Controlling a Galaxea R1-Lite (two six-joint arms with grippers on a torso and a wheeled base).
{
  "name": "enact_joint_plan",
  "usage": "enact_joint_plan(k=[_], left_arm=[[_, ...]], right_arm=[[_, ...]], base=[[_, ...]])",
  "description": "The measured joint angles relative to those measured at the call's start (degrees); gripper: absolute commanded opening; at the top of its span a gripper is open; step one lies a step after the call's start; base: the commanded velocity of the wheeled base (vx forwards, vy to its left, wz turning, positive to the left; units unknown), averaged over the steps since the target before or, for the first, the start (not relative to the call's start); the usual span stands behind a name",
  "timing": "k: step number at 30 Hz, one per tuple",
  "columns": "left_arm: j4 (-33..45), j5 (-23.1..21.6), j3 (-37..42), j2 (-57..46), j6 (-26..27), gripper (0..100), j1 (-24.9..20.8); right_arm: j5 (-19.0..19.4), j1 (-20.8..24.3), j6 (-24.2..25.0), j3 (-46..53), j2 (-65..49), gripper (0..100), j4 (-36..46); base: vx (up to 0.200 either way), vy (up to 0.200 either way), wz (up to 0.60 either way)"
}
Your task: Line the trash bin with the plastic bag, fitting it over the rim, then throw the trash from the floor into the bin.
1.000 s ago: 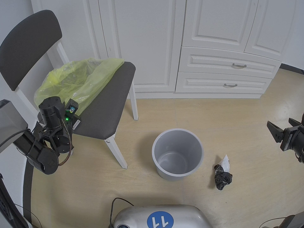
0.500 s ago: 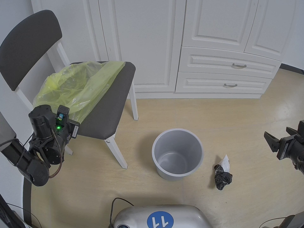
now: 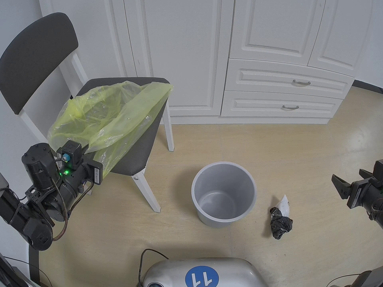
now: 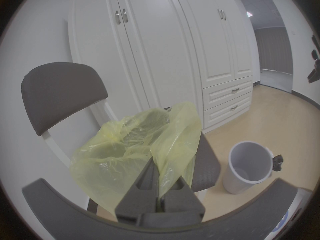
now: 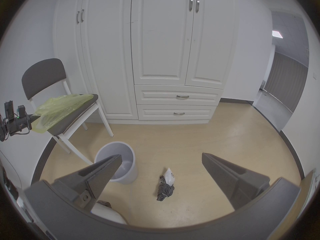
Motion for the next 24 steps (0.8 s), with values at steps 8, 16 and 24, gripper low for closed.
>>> enact_joint_plan(k=[8, 16, 24], left_arm=[[-2.1, -0.5, 0.4, -2.0, -0.2, 0, -4.8], [-7.1, -1.8, 1.1, -3.0, -0.2, 0, -8.6], [-6.6, -1.9, -0.6, -4.9, 0.3, 0, -13.3]], right_arm=[[2.4, 0.1, -0.1, 0.9, -0.1, 100, -0.3], [2.6, 0.5, -0.2, 1.0, -0.5, 100, -0.2], [3.0, 1.0, -0.4, 0.6, 0.2, 100, -0.2]], base=[[0.0, 0.0, 0.0], [0.0, 0.0, 0.0], [0.0, 0.0, 0.0]])
